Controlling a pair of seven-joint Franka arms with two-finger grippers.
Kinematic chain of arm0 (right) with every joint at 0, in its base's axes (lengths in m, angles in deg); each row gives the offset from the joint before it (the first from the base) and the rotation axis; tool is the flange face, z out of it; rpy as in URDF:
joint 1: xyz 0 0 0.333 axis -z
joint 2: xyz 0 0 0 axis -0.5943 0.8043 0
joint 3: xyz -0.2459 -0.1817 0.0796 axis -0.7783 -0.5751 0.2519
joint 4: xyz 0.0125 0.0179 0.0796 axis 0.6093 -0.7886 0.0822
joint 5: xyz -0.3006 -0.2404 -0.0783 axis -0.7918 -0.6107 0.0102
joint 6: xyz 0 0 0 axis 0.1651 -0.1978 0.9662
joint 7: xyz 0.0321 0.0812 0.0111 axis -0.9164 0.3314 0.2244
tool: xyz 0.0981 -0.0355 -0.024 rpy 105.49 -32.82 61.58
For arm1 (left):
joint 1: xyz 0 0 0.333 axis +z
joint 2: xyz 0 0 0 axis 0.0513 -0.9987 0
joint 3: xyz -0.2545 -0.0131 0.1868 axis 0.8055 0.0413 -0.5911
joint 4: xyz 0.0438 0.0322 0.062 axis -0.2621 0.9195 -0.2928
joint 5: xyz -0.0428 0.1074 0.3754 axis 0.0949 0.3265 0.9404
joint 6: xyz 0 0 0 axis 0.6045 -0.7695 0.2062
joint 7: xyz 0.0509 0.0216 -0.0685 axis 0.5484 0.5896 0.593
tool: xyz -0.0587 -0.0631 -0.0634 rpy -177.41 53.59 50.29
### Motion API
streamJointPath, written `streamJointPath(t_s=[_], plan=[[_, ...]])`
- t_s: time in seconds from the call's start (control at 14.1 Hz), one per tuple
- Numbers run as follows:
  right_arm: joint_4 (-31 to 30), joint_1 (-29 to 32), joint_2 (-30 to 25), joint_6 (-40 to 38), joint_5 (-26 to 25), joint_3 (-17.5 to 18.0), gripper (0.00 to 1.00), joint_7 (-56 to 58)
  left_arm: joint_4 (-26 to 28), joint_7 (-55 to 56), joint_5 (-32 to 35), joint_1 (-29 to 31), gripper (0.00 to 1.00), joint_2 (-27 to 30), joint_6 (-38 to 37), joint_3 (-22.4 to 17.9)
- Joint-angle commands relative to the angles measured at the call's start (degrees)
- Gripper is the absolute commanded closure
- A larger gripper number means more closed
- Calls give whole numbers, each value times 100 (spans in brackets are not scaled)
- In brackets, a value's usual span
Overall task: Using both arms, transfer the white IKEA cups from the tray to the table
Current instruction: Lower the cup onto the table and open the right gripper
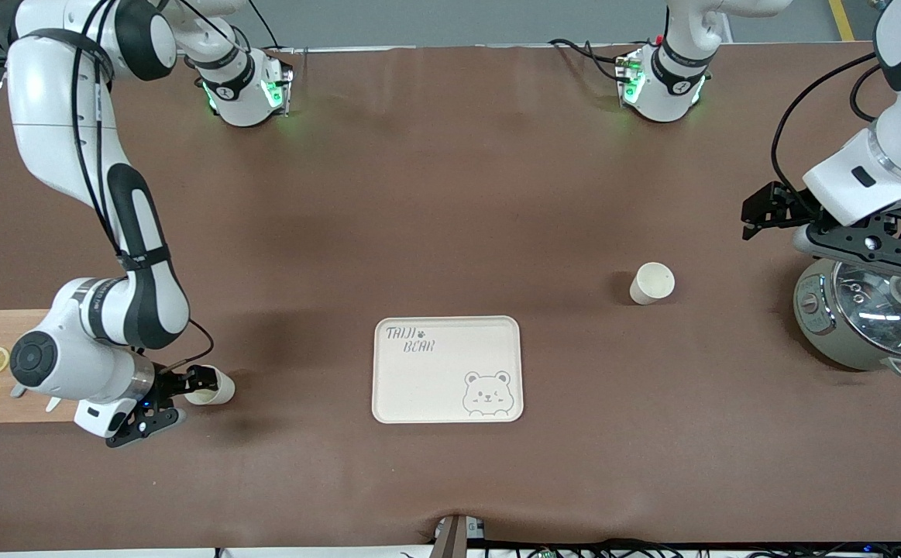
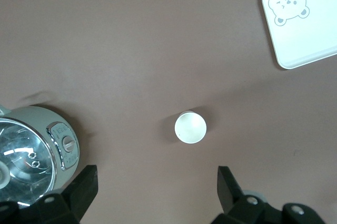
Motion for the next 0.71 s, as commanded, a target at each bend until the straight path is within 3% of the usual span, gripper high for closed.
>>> streamJointPath(t_s=[0.0, 0.28, 0.64], plan=[[500, 88, -127, -941, 113, 46, 0, -135, 14, 17, 90, -11, 0, 72, 23, 17], [1169, 70, -293, -2321, 87, 10, 0, -697, -3, 8, 90, -11, 0, 107, 23, 87], [1223, 27, -1820, -4009, 34, 10, 0, -1611, 6, 8, 99, 6, 0, 107, 23, 185]])
